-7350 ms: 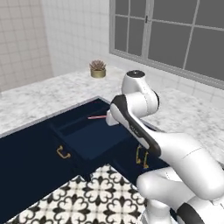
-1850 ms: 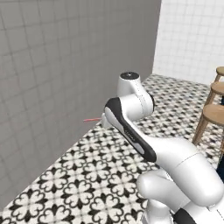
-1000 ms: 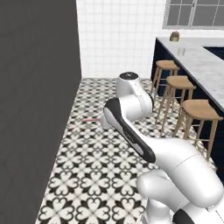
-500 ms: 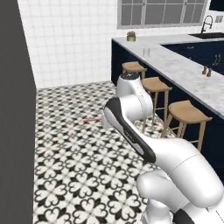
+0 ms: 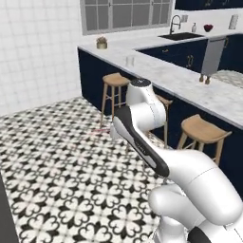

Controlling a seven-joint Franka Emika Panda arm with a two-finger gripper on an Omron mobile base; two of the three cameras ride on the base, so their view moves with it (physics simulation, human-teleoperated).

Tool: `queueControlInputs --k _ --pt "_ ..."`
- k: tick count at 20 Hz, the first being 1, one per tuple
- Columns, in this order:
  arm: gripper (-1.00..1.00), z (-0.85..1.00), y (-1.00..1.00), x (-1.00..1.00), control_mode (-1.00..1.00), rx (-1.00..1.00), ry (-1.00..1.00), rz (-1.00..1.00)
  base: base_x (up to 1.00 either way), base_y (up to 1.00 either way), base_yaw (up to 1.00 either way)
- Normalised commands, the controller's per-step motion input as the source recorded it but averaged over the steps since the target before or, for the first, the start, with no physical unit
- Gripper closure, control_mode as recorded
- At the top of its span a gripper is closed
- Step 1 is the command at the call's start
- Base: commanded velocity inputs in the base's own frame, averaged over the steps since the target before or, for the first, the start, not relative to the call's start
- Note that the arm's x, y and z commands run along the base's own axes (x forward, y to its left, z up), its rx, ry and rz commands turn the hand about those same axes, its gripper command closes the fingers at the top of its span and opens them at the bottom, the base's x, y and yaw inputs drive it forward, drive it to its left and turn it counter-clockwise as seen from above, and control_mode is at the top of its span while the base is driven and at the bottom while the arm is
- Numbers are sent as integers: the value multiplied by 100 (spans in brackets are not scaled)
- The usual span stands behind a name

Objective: Take a straw from the drawer in front and place it inside the glass cup on the dining counter.

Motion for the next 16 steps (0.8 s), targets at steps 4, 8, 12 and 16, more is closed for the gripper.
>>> queueControlInputs --k 4,8,12,16 --pt "100 0 0 0 100 0 0 0 84 81 -49" --pt "100 0 0 0 100 0 0 0 83 81 -49" --pt "100 0 0 0 100 0 0 0 83 85 -49" --pt "100 0 0 0 100 0 0 0 83 90 -49"
